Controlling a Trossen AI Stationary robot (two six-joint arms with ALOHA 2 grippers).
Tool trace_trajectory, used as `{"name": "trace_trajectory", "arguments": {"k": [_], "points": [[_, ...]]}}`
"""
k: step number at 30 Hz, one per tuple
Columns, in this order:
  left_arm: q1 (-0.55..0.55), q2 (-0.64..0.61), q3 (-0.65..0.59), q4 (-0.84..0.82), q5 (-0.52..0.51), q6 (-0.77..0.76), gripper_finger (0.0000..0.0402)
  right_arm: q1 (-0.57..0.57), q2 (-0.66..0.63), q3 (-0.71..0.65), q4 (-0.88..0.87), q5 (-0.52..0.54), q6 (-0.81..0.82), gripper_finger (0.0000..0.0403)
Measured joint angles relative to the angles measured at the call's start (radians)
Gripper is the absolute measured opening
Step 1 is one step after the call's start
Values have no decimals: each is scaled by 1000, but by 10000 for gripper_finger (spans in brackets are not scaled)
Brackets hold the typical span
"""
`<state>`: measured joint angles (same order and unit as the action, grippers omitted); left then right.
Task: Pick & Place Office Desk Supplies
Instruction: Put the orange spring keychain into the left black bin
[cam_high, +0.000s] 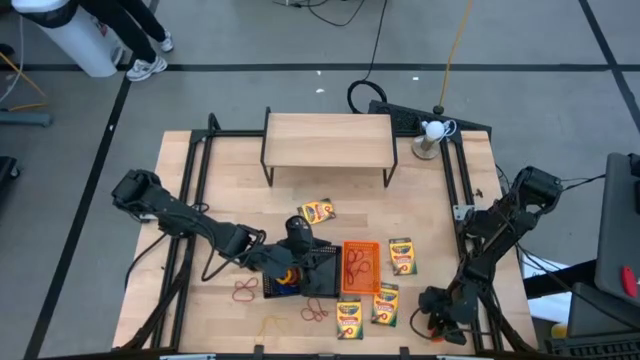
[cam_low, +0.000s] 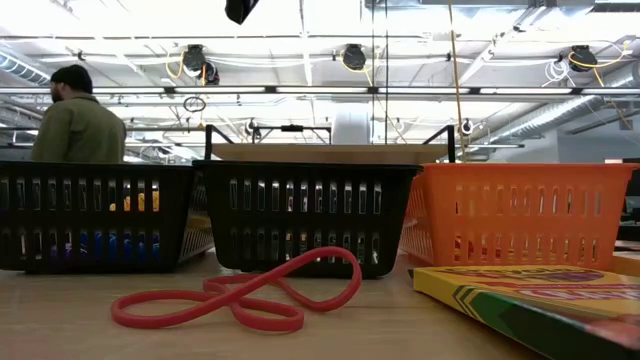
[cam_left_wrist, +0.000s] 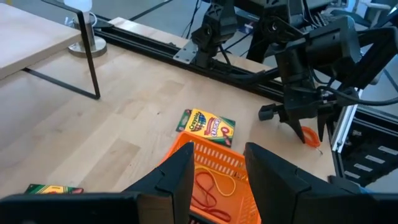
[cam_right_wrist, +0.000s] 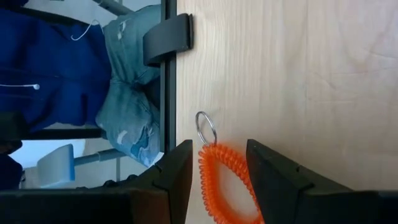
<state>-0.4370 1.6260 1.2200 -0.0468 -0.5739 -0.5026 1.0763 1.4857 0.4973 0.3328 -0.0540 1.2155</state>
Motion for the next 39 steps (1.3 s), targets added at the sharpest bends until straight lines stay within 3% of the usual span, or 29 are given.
{"name": "trace_trajectory", "arguments": {"k": [22,39], "points": [[0,0,0,-1,0,-49,143,-1,62,0,74,2,-188,141],[0,0,0,-3,0,-49,143,-1,68,0,111,-26,-177,141]]}}
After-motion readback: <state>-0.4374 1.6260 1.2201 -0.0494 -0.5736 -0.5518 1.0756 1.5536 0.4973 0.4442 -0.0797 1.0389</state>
